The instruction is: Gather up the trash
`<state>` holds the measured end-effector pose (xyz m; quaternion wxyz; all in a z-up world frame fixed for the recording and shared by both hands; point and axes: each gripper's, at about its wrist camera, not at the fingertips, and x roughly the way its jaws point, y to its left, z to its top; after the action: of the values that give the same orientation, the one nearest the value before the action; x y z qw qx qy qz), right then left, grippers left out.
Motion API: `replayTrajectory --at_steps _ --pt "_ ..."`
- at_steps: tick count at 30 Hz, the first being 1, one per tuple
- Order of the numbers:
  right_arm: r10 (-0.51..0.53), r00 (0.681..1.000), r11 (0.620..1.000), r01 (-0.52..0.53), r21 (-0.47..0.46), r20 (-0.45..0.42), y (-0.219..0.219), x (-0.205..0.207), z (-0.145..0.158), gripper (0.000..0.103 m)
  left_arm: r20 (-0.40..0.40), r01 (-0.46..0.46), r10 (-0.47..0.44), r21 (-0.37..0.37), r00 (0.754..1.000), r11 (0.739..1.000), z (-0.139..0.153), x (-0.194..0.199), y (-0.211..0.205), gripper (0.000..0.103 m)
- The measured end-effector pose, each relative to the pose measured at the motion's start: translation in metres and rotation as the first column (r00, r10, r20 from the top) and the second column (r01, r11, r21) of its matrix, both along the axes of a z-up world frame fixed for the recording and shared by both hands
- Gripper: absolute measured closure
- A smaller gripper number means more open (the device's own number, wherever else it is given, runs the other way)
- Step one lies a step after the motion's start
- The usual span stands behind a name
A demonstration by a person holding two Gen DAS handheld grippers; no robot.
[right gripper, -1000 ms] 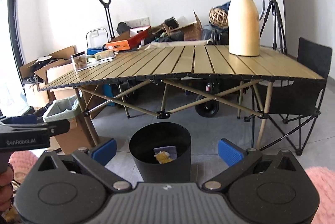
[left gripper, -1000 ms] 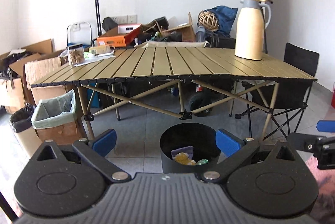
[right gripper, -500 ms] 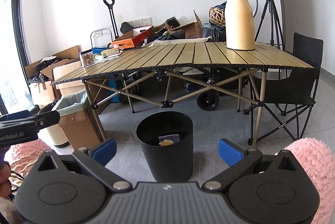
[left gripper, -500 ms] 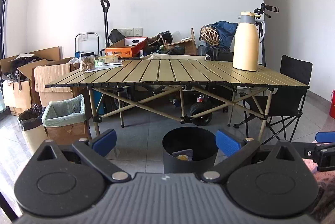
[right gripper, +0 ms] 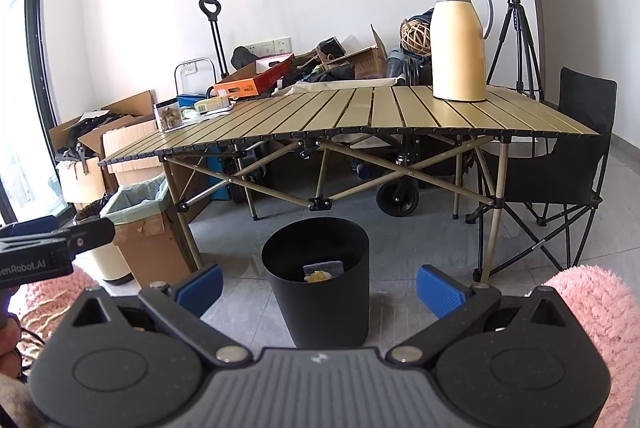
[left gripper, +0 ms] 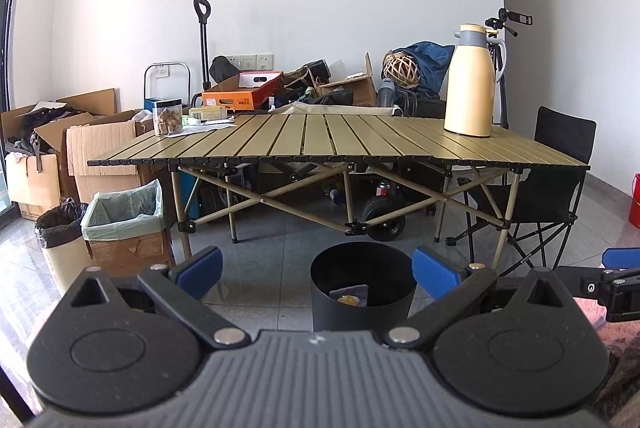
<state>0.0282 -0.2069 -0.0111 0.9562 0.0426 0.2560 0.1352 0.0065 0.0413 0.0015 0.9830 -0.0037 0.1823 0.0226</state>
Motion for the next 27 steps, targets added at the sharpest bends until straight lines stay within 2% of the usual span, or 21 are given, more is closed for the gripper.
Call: replayTrajectory --at_steps 27 --pt "0.000 1.000 1.000 0.000 -0.001 0.004 0.0003 -0.0001 0.0006 0.000 0.002 -0.001 0.001 -0.001 1.000 1.000 0.0006 -0.0024 0.0014 0.000"
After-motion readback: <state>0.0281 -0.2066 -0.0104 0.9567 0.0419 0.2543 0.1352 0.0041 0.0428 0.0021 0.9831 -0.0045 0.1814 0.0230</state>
